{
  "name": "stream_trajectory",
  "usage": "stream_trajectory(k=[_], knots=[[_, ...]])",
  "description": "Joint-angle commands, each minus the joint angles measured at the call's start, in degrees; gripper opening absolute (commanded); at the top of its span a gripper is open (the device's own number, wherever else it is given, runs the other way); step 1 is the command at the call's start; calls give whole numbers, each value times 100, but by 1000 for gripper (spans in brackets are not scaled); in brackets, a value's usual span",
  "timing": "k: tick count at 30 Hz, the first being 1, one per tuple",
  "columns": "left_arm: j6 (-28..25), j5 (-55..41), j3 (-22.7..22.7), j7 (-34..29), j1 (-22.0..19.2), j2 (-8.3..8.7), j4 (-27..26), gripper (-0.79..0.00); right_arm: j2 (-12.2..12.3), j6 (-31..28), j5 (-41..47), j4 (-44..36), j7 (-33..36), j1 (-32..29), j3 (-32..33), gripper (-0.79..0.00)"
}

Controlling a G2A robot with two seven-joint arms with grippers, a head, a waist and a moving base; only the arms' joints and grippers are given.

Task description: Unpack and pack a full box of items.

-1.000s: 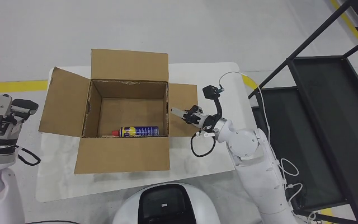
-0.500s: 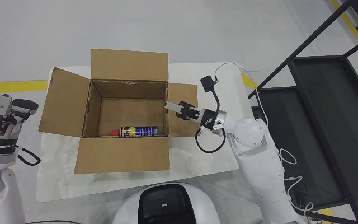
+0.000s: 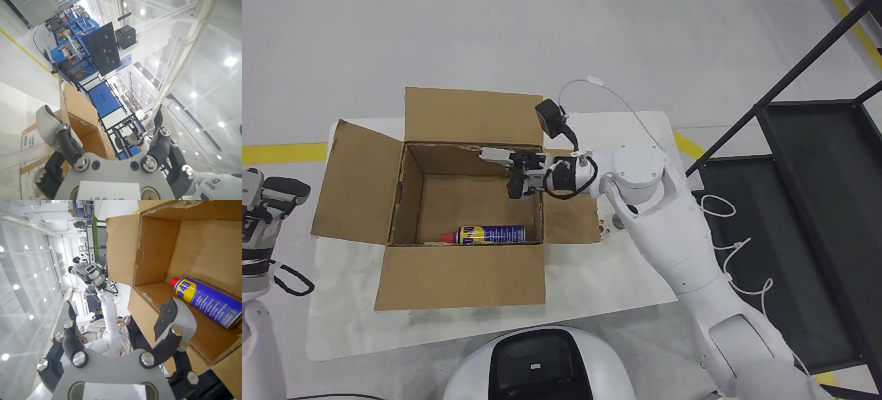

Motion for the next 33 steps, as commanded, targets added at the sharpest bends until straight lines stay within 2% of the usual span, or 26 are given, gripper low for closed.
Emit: stream_trajectory(k=[1, 7, 9, 15, 20, 24, 27, 33], knots=[[0, 0, 0, 0, 0, 0, 0, 0, -64, 58, 101, 388, -122, 306, -217, 0], [0, 0, 0, 0, 0, 0, 0, 0, -264, 396, -234, 1258, -710, 992, -955, 0], [0, 0, 0, 0, 0, 0, 0, 0, -327, 592, -648, 1475, -926, 1179, -1305, 0], [0, 0, 0, 0, 0, 0, 0, 0, -511, 940, -1220, 1965, -898, 1573, -2055, 0], [0, 0, 0, 0, 0, 0, 0, 0, -557, 996, -2286, 2162, -27, 2031, -2781, 0], [0, 0, 0, 0, 0, 0, 0, 0, -591, 759, -3301, 2124, 751, 2433, -3380, 0], [0, 0, 0, 0, 0, 0, 0, 0, -622, 499, -3793, 2041, 1176, 2611, -3673, 0], [0, 0, 0, 0, 0, 0, 0, 0, -706, -324, -4127, 1884, 1841, 2765, -3992, 0]])
